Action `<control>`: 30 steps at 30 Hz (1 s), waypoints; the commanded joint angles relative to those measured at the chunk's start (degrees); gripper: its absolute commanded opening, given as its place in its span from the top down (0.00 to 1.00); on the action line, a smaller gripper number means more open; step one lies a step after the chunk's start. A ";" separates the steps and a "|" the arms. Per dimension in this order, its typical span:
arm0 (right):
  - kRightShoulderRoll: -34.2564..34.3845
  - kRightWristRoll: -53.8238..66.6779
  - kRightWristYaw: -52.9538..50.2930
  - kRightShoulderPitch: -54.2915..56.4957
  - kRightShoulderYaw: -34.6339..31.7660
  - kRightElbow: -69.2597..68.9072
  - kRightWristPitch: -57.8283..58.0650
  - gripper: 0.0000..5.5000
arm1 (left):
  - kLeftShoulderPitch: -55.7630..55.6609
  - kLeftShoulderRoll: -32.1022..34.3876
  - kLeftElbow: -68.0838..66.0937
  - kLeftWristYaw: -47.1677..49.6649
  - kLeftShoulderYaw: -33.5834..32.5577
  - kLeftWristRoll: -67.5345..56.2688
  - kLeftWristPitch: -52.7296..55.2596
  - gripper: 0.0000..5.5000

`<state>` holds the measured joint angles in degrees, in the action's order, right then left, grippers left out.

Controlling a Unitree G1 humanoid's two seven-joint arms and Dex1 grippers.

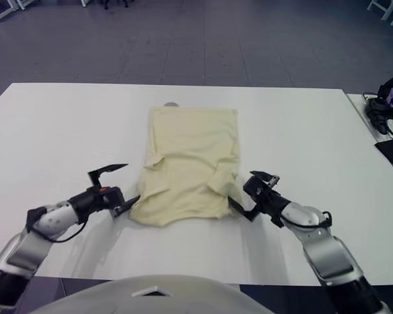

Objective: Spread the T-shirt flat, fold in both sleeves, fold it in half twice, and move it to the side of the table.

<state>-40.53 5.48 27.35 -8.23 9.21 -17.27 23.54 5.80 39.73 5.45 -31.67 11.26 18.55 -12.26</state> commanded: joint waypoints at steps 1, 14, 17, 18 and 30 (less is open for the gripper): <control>2.59 -2.15 -0.35 2.99 0.66 6.64 0.84 0.02 | -4.17 -0.77 -8.05 -1.16 2.89 3.37 3.16 0.02; 2.67 3.62 -0.26 -6.89 -8.03 -20.21 16.62 0.02 | 7.72 2.22 10.48 -1.14 -1.85 0.58 6.98 0.02; 3.78 6.65 -0.04 -7.60 -13.13 -25.45 16.78 0.02 | 6.55 2.17 12.26 0.47 -4.82 -1.13 4.31 0.02; 4.26 7.03 -0.11 -8.90 -14.26 -26.79 15.94 0.02 | 6.45 2.39 12.50 0.96 -5.65 -1.51 2.64 0.02; 0.64 -12.61 1.76 -32.99 -15.54 -15.98 -26.22 0.02 | 21.47 6.82 10.75 0.99 -13.74 -5.77 -20.14 0.02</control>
<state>-38.88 -3.95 28.61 -40.08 -8.14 -36.35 2.40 26.76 45.19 18.10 -29.78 -2.34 12.79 -29.90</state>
